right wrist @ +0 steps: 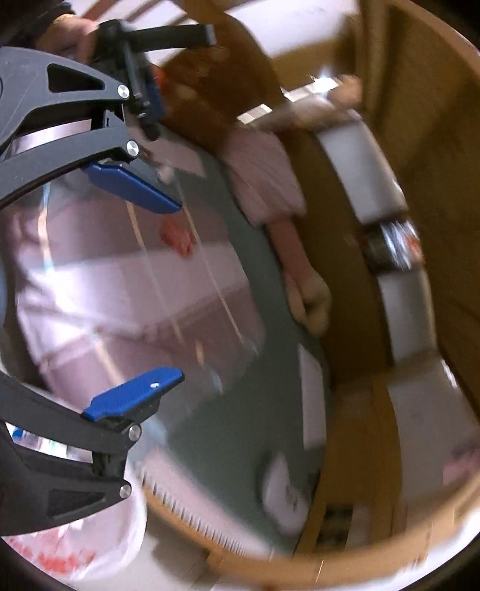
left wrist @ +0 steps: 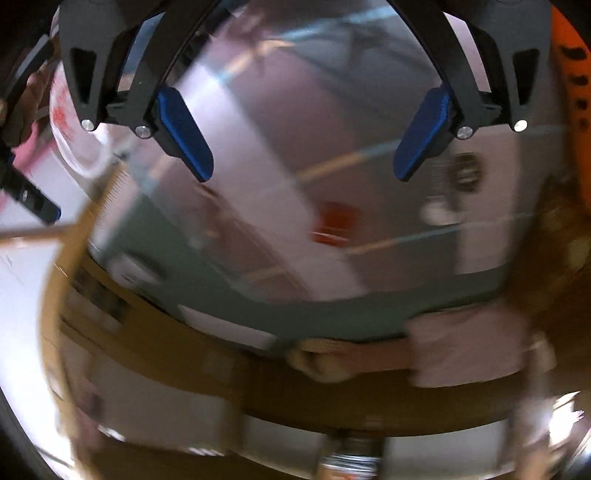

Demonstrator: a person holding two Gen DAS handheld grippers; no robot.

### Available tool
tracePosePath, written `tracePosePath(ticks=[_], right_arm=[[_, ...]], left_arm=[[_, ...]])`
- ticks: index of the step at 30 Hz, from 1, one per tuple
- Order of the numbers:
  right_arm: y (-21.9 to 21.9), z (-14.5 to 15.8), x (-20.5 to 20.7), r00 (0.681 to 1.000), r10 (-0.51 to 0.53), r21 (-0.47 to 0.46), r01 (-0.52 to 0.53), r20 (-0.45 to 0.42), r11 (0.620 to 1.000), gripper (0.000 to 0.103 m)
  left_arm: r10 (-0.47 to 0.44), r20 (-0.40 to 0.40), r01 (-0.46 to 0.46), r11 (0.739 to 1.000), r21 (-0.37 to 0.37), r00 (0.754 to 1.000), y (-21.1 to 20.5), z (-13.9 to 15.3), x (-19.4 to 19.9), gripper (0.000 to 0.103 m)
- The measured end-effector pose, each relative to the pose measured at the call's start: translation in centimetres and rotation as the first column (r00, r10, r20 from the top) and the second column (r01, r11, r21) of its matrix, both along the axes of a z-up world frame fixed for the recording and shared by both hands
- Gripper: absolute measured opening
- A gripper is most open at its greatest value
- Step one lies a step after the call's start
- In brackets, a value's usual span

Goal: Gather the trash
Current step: 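Return both tools above the white tissue and red box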

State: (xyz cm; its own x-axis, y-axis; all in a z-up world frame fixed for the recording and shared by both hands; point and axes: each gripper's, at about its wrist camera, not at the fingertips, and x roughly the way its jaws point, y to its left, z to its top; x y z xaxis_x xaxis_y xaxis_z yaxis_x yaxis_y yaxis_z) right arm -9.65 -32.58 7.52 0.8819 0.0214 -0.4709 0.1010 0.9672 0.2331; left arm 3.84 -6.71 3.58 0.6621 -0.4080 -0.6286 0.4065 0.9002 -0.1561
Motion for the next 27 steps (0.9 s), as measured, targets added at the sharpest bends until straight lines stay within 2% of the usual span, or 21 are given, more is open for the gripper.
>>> tracePosePath(ticks=[2, 5, 7, 9, 10, 11, 13, 14, 16, 18, 27], right_arm=[[2.8, -0.1, 3.0, 0.999, 0.048, -0.011, -0.048, -0.016, 0.999, 0.084], [6.9, -0.2, 8.0, 0.996, 0.088, -0.041, -0.089, -0.029, 0.995, 0.088], [8.7, -0.6, 10.9, 0.997, 0.08, -0.053, -0.081, -0.025, 0.995, 0.089], [9.5, -2.6, 12.3, 0.999, 0.043, -0.053, -0.044, -0.028, 0.998, 0.089], [9.7, -3.8, 12.3, 0.999, 0.031, -0.052, -0.033, -0.038, 0.998, 0.089], [9.9, -5.4, 12.3, 0.997, 0.021, -0.051, -0.025, -0.08, 0.998, 0.09], [10.3, -6.6, 13.2, 0.982, 0.05, -0.014, -0.054, -0.18, 0.998, 0.089], [10.5, -6.6, 13.3, 0.983, 0.063, 0.006, -0.063, -0.172, 0.998, 0.09], [11.2, -5.9, 12.9, 0.989, 0.062, -0.049, -0.069, -0.135, 0.996, 0.089], [11.5, -6.0, 12.6, 0.988, 0.068, -0.082, -0.08, -0.136, 0.993, 0.089], [10.8, -6.8, 13.1, 0.985, 0.047, -0.048, -0.056, -0.169, 0.997, 0.089]], left_arm=[[0.11, 0.002, -0.11, 0.994, -0.018, 0.994, 4.3, -0.6, 1.5, 0.099], [0.256, -0.029, -0.257, 0.964, -0.062, 0.966, 9.6, -2.6, 3.2, 0.099], [0.325, -0.073, -0.326, 0.945, -0.001, 0.943, 11.5, -4.0, 4.4, 0.099], [0.355, -0.066, -0.355, 0.935, 0.013, 0.933, 12.2, -4.2, 5.1, 0.099], [0.361, -0.059, -0.361, 0.932, 0.007, 0.931, 12.6, -4.3, 5.0, 0.099], [0.365, -0.06, -0.366, 0.931, 0.003, 0.929, 12.7, -4.3, 5.0, 0.099], [0.348, -0.07, -0.35, 0.937, -0.006, 0.935, 12.2, -4.3, 4.7, 0.099], [0.336, -0.07, -0.338, 0.941, -0.015, 0.939, 11.9, -4.2, 4.2, 0.099], [0.316, -0.061, -0.317, 0.948, -0.01, 0.947, 11.0, -4.0, 3.9, 0.099], [0.304, -0.052, -0.305, 0.952, 0.002, 0.951, 10.0, -4.0, 3.6, 0.099], [0.3, -0.043, -0.299, 0.954, 0.034, 0.953, 8.8, -4.5, 3.4, 0.099]])
